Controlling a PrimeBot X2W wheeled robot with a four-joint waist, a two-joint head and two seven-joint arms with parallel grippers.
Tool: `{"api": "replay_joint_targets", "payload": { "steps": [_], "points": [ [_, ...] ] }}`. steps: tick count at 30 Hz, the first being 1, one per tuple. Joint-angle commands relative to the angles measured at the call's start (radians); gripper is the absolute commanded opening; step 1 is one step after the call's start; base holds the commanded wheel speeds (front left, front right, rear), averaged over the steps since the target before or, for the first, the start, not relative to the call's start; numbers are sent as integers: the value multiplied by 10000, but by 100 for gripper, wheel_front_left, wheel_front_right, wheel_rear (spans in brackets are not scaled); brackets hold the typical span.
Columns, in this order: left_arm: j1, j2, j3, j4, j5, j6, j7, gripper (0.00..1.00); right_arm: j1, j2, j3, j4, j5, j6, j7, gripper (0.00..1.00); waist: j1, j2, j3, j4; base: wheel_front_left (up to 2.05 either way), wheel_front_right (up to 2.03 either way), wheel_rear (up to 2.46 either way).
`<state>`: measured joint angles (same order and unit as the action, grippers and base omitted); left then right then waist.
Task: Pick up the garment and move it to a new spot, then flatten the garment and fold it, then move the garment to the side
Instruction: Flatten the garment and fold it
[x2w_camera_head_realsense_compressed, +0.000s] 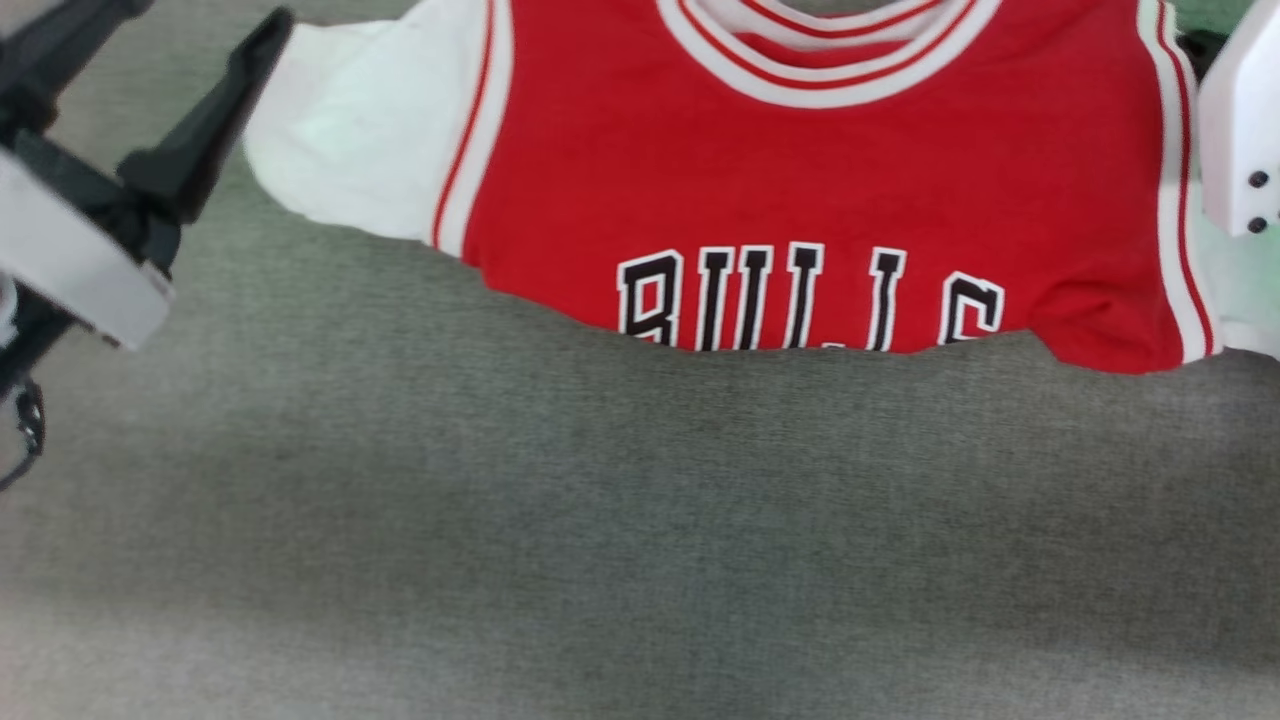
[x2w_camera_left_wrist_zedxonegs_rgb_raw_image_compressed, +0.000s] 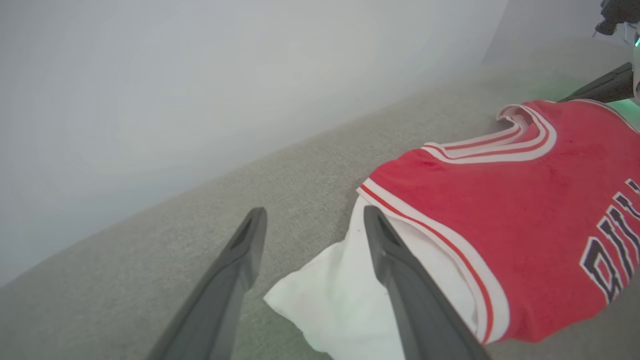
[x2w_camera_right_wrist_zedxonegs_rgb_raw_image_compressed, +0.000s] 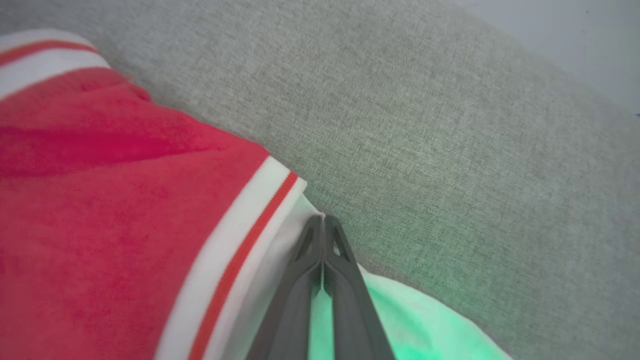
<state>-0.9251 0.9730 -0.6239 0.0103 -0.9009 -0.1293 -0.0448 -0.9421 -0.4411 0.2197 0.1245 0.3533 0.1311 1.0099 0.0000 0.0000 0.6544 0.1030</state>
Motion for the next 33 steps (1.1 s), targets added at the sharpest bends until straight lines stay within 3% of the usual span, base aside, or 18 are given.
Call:
{"api": "replay_joint_targets", "payload": {
  "steps": [1,5,10,17,22,23,24,25,29,33],
  "points": [
    [-769,326,-726,-280,-720,-6,741,100,321,123,378,492,-79,-5,52,0,0,0,204,-261,0,0,0],
    [-2596,686,-2158,-247,-2285,-4,2624,100,46,371,784,638,-79,-5,-67,0,0,0,461,-537,0,0,0],
    [-4429,708,-3988,550,-2935,-4,4841,100,-207,568,1177,860,-47,1,-175,0,0,0,731,-823,0,0,0],
    [-5457,406,-5749,1710,-3852,-1,6333,100,-408,594,1426,1323,65,-1,-428,0,0,0,901,-967,0,0,0],
    [-5568,388,-6351,2040,-4471,-1,6842,100,-565,659,1560,1538,154,-5,-618,0,0,0,960,-1016,0,0,0],
    [-5589,406,-6418,2033,-4494,-1,6859,66,-598,681,1580,1549,172,-5,-672,0,0,0,965,-1026,0,0,0],
    [-5617,411,-6473,2018,-4496,-1,6832,15,-631,701,1609,1560,197,-5,-738,0,0,0,964,-1036,0,0,0],
    [-5596,403,-6530,2047,-4620,-1,6832,0,-668,706,1618,1561,204,-5,-808,0,0,0,951,-1037,0,0,0],
    [-5593,312,-6576,2035,-4935,-6,6628,0,-803,720,1569,1540,254,-5,-1077,0,0,0,882,-1030,0,0,0],
    [-5836,253,-6397,2268,-5326,-3,5671,0,-1016,792,1167,1370,390,-4,-1780,0,0,0,627,-1020,0,0,0]
  ]
}}
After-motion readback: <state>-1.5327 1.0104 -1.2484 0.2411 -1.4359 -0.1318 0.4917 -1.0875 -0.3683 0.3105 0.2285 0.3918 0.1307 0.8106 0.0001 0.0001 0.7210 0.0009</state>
